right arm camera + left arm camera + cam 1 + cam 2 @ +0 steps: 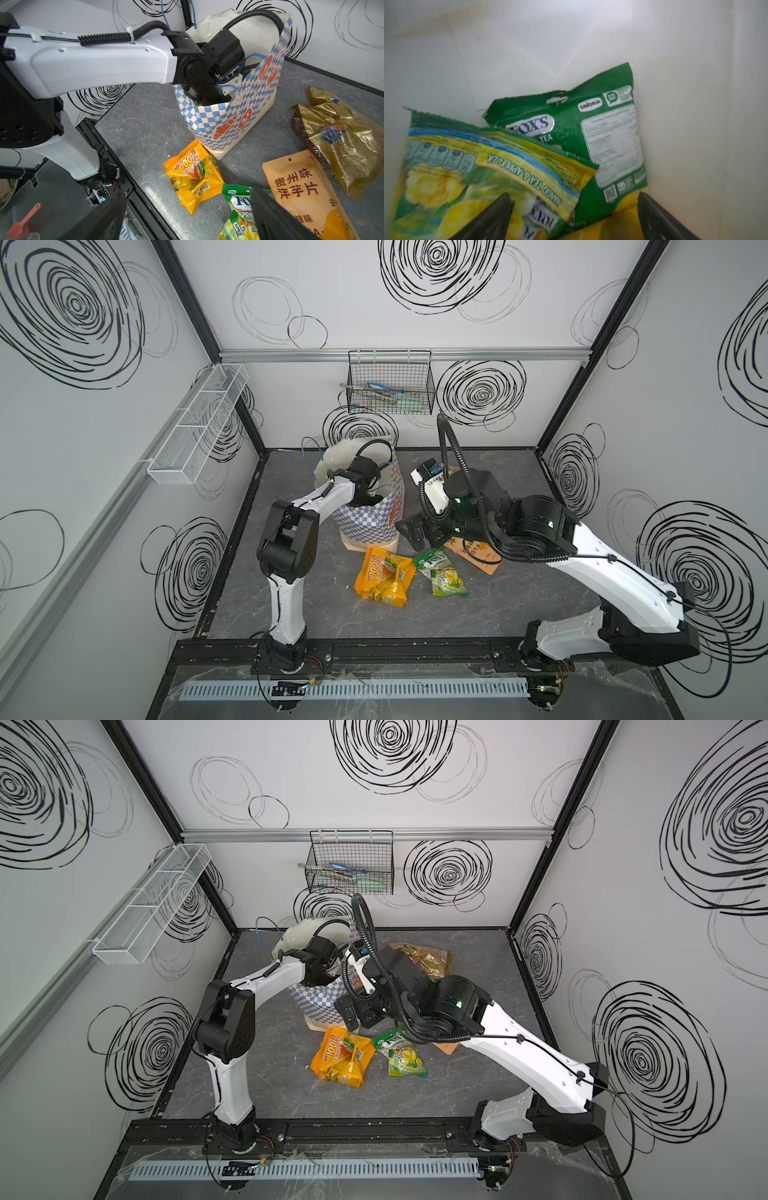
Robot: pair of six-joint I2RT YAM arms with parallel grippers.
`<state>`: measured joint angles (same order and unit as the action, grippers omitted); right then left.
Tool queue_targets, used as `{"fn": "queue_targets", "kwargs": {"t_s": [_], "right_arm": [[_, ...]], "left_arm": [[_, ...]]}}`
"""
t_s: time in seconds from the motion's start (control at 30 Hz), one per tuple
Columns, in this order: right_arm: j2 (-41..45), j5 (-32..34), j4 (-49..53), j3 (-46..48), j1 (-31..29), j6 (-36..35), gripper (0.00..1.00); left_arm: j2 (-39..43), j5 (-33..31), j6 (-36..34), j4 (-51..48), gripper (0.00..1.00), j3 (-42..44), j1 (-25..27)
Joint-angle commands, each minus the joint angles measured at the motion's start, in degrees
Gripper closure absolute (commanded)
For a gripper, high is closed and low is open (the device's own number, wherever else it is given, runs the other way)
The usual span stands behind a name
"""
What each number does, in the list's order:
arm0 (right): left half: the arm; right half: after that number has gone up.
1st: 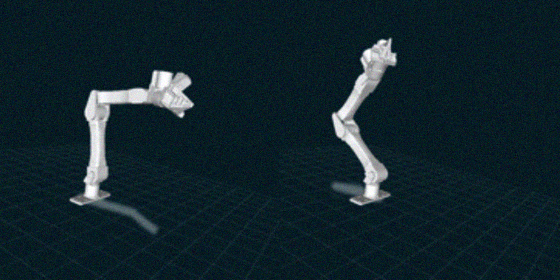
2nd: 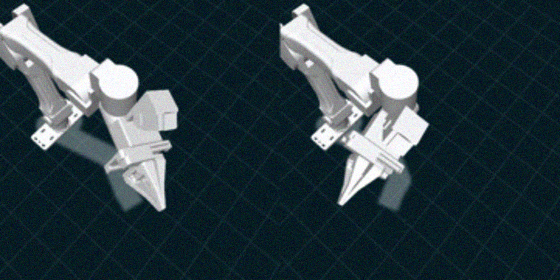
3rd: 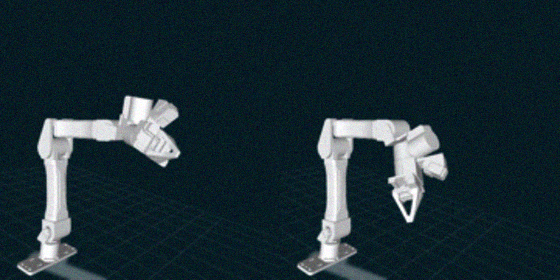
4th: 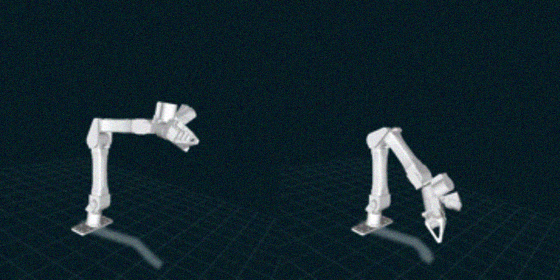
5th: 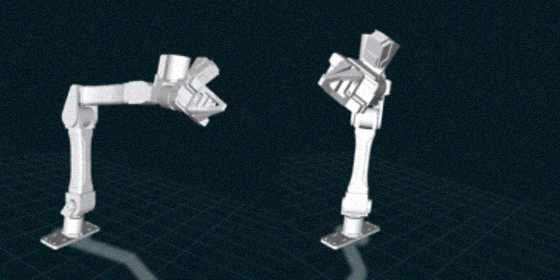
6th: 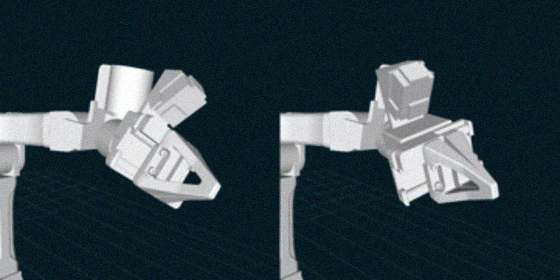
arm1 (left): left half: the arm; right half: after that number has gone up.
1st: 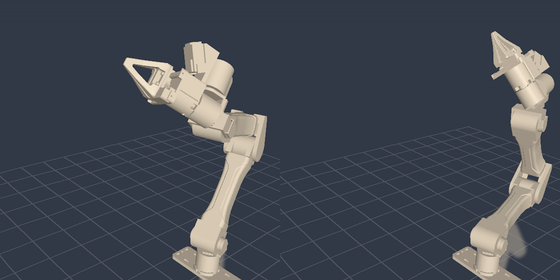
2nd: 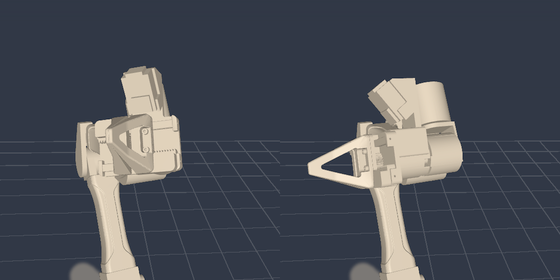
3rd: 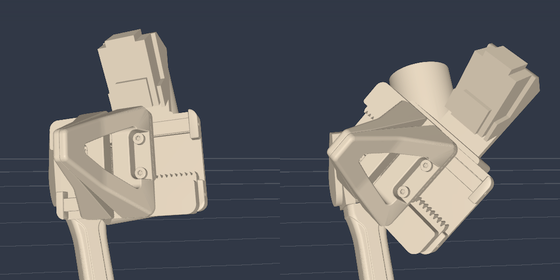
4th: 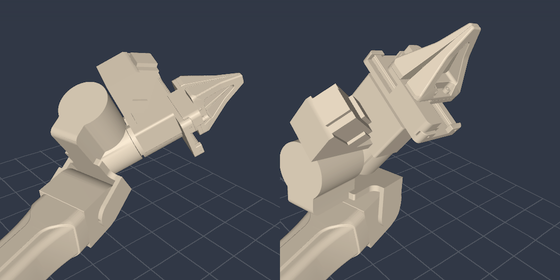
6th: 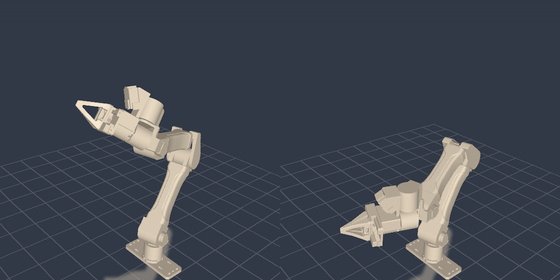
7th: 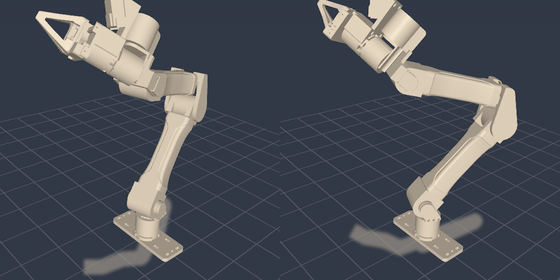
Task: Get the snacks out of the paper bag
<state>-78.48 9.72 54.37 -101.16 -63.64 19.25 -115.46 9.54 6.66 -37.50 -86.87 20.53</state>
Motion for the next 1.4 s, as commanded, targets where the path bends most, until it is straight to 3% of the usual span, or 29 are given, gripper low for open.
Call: {"fn": "queue_targets", "kwargs": {"t_s": [0.0, 0.17, 0.8, 1.1, 1.37], "right_arm": [[1.3, -0.1, -1.3, 0.5, 0.4, 0.2, 0.03], [1.7, -0.1, -1.2, 0.9, 0.5, 0.2, 0.03], [2.8, 0.0, -1.4, 2.0, 0.7, 0.8, 0.03], [2.9, -0.1, -1.7, 2.3, 0.8, 0.8, 0.03], [3.0, 0.0, -1.6, 2.3, 0.8, 0.8, 0.03]], "left_arm": [[-3.8, -2.5, -0.5, -3.0, 0.01, 2.7, 1.5], [-5.1, -2.7, -0.4, -1.9, 0.05, 3.0, 1.7], [-6.0, -2.2, 0.0, -1.4, 0.78, 2.8, 2.0], [-3.0, -2.7, 0.2, -2.6, 1.00, 0.9, 1.7], [0.3, -3.8, 0.7, -4.0, 1.00, -1.6, 1.4]]}}
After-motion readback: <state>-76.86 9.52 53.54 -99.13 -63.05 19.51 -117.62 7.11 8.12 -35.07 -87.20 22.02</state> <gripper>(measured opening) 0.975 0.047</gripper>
